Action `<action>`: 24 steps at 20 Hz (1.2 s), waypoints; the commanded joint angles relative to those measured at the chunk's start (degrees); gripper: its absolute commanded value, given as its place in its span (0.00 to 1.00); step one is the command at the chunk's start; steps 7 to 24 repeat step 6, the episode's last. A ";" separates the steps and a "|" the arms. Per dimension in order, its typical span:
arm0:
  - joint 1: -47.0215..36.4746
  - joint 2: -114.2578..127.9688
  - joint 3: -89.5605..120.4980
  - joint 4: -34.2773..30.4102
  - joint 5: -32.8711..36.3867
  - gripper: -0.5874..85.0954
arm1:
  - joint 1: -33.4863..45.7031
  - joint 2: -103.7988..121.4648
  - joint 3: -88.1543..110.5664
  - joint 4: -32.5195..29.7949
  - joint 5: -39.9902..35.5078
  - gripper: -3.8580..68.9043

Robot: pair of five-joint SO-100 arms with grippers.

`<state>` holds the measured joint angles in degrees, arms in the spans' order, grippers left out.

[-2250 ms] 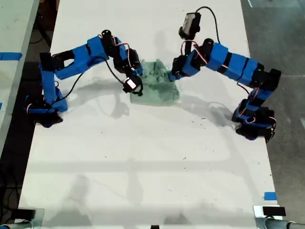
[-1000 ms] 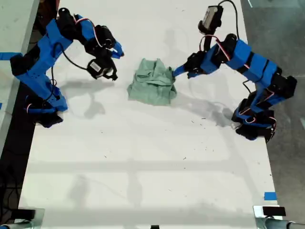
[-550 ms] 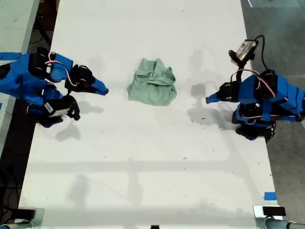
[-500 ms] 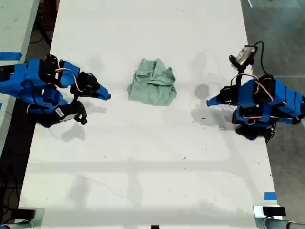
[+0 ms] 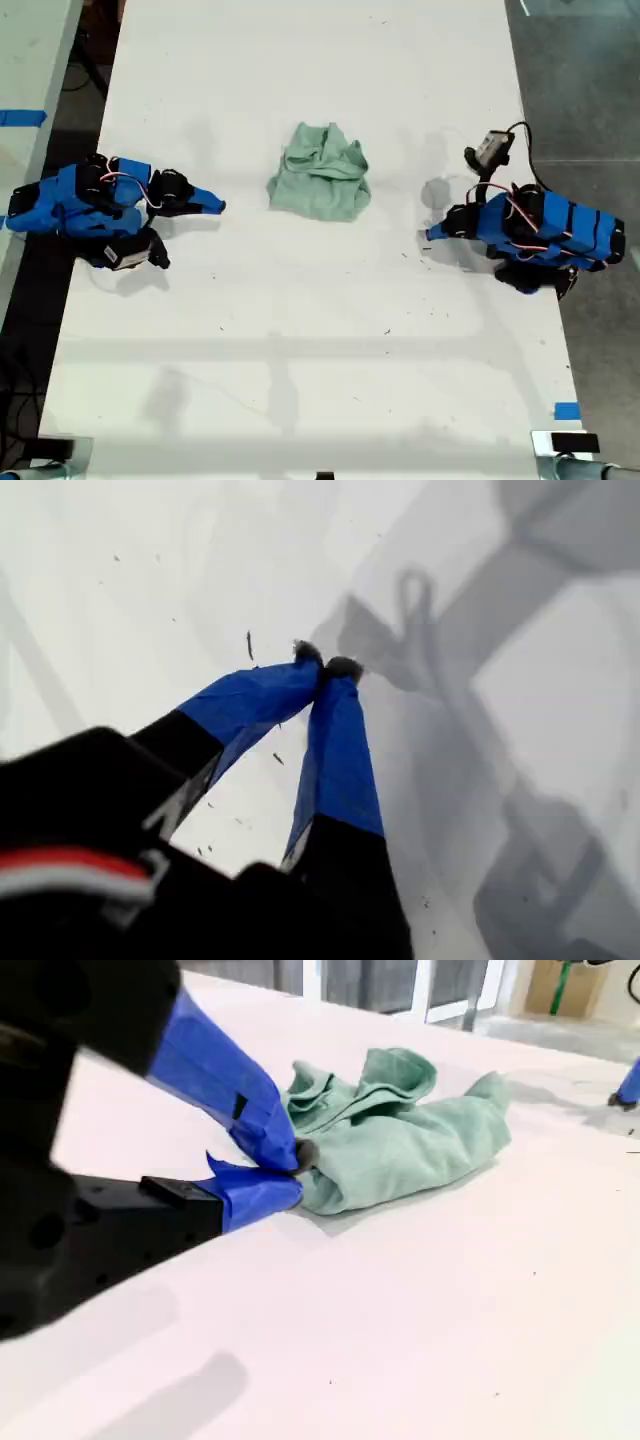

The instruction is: Fold t shirt

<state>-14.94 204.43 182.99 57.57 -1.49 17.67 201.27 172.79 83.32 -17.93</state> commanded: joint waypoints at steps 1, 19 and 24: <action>1.32 1.93 1.23 0.35 0.44 0.01 | -1.23 -0.18 1.05 -1.32 1.41 0.07; 1.23 2.02 1.32 0.62 -0.62 0.01 | -1.58 -0.18 1.14 -1.14 2.37 0.07; 1.23 2.02 1.32 0.62 -0.62 0.01 | -1.58 -0.18 1.14 -1.14 2.37 0.07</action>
